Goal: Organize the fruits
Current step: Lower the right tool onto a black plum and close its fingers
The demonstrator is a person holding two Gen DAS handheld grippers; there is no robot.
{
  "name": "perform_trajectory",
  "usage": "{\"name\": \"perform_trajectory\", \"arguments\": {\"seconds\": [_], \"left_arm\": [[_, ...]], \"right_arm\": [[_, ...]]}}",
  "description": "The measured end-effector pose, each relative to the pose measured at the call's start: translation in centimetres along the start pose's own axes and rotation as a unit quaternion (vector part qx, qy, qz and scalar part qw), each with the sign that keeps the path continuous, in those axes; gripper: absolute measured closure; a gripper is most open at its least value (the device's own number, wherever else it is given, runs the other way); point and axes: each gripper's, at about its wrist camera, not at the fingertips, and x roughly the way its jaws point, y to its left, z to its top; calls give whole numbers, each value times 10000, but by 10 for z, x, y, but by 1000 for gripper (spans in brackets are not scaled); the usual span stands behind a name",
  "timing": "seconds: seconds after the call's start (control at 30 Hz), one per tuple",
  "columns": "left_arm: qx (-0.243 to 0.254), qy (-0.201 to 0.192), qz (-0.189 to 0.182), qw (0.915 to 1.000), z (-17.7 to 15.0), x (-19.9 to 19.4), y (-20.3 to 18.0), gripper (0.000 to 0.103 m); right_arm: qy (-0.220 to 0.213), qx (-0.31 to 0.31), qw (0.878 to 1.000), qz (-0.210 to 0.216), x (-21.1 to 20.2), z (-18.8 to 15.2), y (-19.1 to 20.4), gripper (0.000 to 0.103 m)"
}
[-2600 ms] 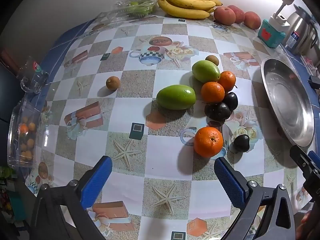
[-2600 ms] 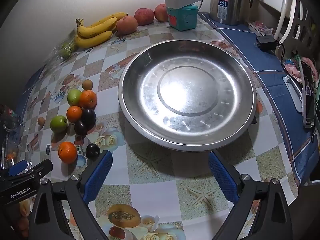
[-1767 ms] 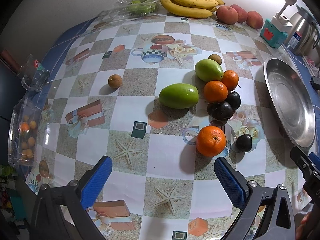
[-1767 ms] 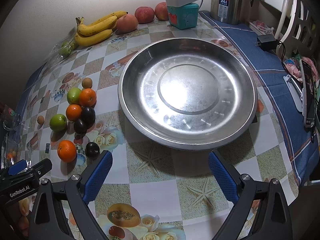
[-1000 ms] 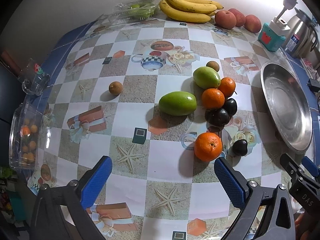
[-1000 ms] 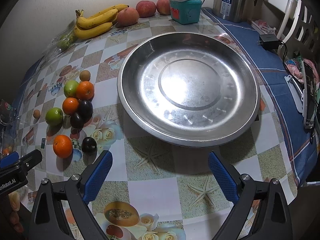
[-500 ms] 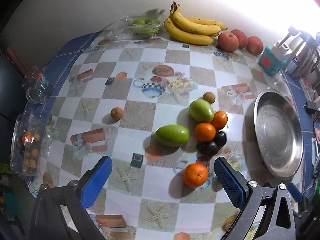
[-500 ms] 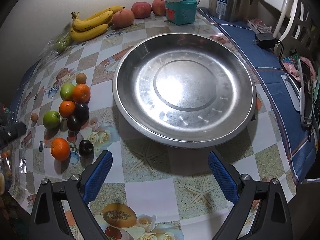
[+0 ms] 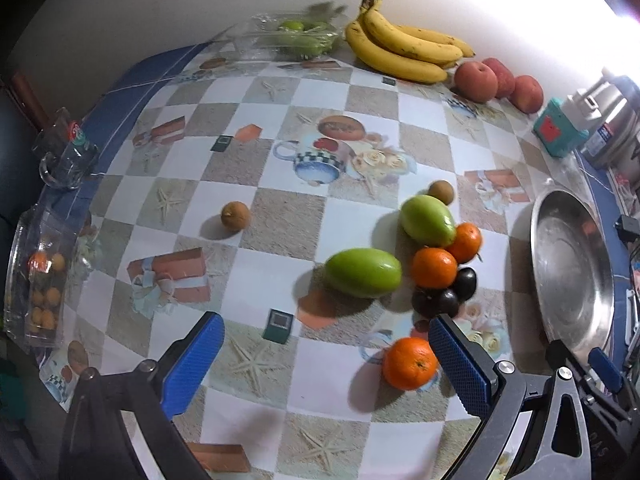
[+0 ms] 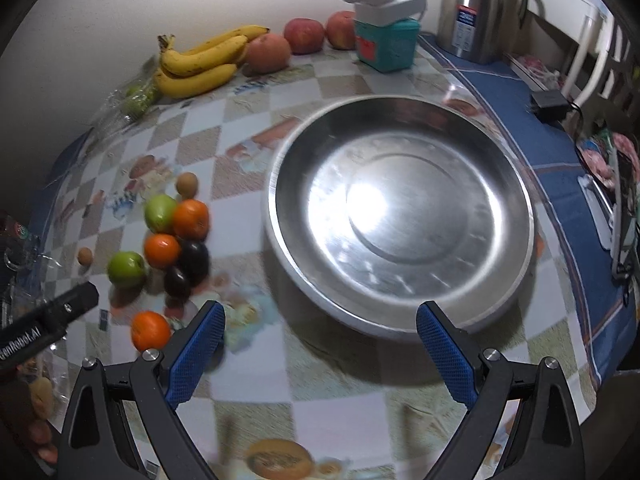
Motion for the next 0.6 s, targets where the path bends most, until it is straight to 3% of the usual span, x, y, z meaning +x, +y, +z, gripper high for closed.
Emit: {"name": "perform_trajectory", "arguments": {"seconds": [0.2, 0.33, 0.6], "left_arm": [[-279, 25, -28, 9996, 2, 8, 20, 0], [-525, 206, -206, 9982, 1, 17, 32, 0], [-658, 404, -358, 9964, -4, 26, 28, 0]], "right_arm": [[-103, -257, 9995, 171, 4, 6, 32, 6], [122, -389, 9985, 356, 16, 2, 49, 6], [635, -354, 9972, 196, 47, -15, 46, 6]]}}
